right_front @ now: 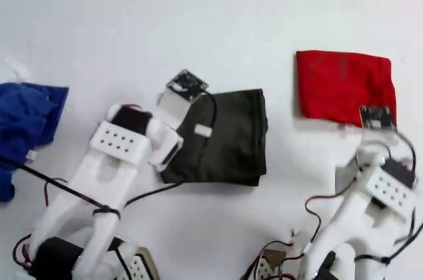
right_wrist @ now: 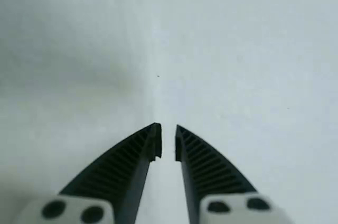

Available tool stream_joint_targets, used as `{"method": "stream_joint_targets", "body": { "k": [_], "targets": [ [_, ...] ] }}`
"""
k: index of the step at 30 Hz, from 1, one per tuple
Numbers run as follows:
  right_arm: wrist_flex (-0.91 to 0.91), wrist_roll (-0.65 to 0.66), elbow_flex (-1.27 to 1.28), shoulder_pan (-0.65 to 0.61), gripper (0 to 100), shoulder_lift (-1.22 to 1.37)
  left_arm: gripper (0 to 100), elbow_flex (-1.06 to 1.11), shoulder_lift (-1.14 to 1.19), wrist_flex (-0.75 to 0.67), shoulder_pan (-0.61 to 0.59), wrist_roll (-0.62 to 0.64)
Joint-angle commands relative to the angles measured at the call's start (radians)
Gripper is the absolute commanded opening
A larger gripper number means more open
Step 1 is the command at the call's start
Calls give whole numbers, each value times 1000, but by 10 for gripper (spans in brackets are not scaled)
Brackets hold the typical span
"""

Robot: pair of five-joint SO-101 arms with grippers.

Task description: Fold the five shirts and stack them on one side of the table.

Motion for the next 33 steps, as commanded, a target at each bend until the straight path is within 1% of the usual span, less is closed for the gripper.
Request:
{"method": "stream_joint_targets", "body": {
  "k": [1,3,5,9,11,15,24,28,30,33],
  "targets": [
    [188,-91,-210,-182,155,-8,114,-88,-26,41,-49,-6],
    [225,-178,-264,-303,189,-8,113,-91,-21,18,-118,-6],
    [226,-275,-292,-424,197,-7,113,-65,-18,-37,-210,-6],
    [153,-440,-308,-661,198,-7,113,56,-25,-203,-399,-6],
    [94,-479,-305,-730,214,-5,113,128,-25,-272,-457,-6],
    [7,-486,-305,-751,322,56,113,251,-25,-399,-509,0],
    [-151,-491,-321,-754,310,389,113,441,-25,-608,-519,2],
    [-153,-569,-442,-763,311,527,113,504,-25,-686,-517,2],
    [-139,-586,-519,-773,311,599,113,507,-25,-692,-517,2],
    [-71,-586,-634,-819,311,710,113,510,-18,-695,-512,3]
  ]
}}
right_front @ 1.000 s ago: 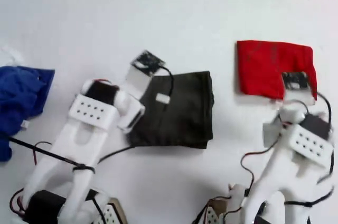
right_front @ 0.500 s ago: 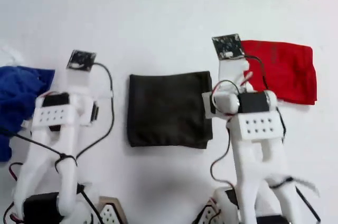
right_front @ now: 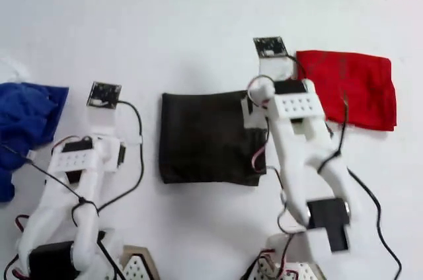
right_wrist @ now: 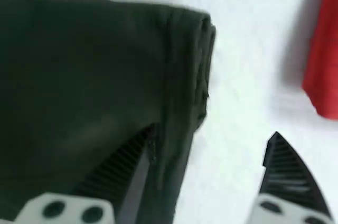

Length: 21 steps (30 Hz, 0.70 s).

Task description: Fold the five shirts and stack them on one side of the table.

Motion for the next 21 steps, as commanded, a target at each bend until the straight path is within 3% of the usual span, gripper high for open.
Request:
{"method": "stream_joint_targets", "body": {
  "k": [1,8,15,21],
  "targets": [
    [76,-12,-161,-51,311,108,113,-1,-17,-20,-2,3],
    [153,-129,-321,-61,311,331,113,2,-15,-44,-2,25],
    [174,-160,-411,-44,311,541,113,2,-15,-48,-3,58],
    [314,-163,-597,-44,308,716,113,2,-15,-48,-3,58]
  ]
}}
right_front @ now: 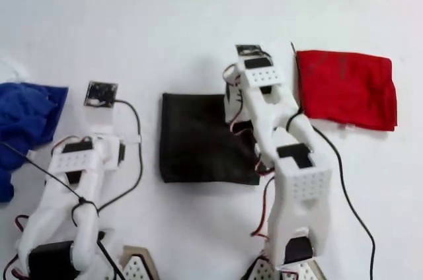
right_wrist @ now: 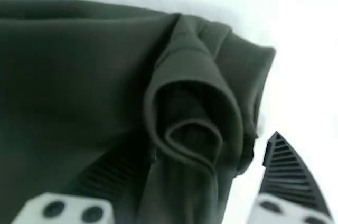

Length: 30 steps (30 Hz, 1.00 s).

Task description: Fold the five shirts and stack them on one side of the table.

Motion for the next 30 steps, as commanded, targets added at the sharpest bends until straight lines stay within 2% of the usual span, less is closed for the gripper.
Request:
{"method": "stream_joint_targets", "body": {
  "k": [1,3,6,7,9,11,15,19,24,30],
  "targets": [
    [94,-9,-126,5,303,125,113,-4,-15,-15,-3,6],
    [183,-6,-238,2,243,193,113,-4,-15,-15,-3,6],
    [303,-3,-423,-2,30,294,113,-4,-15,-15,-3,6],
    [332,8,-479,-1,8,326,113,-4,-15,-15,-3,6],
    [363,48,-551,7,50,375,113,-4,-15,-15,-3,6],
    [361,63,-566,22,12,389,113,-4,-15,-15,-3,6],
    [361,91,-571,56,18,389,113,-4,-15,-15,-3,6],
    [360,270,-606,101,18,329,113,-4,-15,-15,-3,5],
    [358,528,-703,239,18,208,113,-4,-15,-17,-3,5],
    [358,549,-813,377,18,111,113,-4,-15,-17,-2,5]
  ]
}}
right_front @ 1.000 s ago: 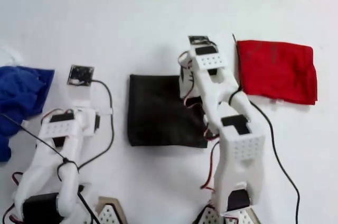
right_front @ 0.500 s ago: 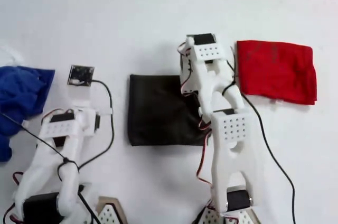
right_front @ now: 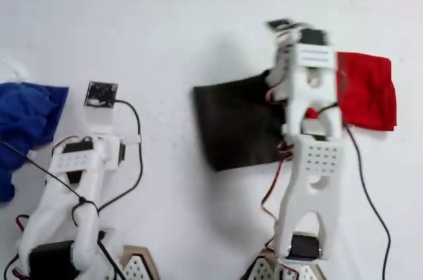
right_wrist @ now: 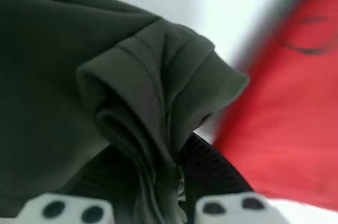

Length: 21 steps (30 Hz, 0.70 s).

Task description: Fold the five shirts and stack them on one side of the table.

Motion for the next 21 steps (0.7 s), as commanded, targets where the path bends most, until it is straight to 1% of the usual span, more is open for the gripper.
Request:
{"method": "stream_joint_targets", "body": {
  "k": [1,4,8,10,16,21],
  "targets": [
    [13,18,-87,77,18,-124,113,-4,-15,-17,-5,5],
    [13,28,-126,116,18,-156,113,-4,-15,-17,-5,5],
    [12,161,-187,140,18,-173,113,-4,-15,-17,-5,5],
    [10,201,-232,154,18,-171,113,-4,-15,-17,-5,5],
    [-21,279,-354,188,18,-165,113,-4,-15,-17,-5,5],
    [-94,299,-319,240,18,-163,113,-4,-15,-17,-5,5]
  ]
}}
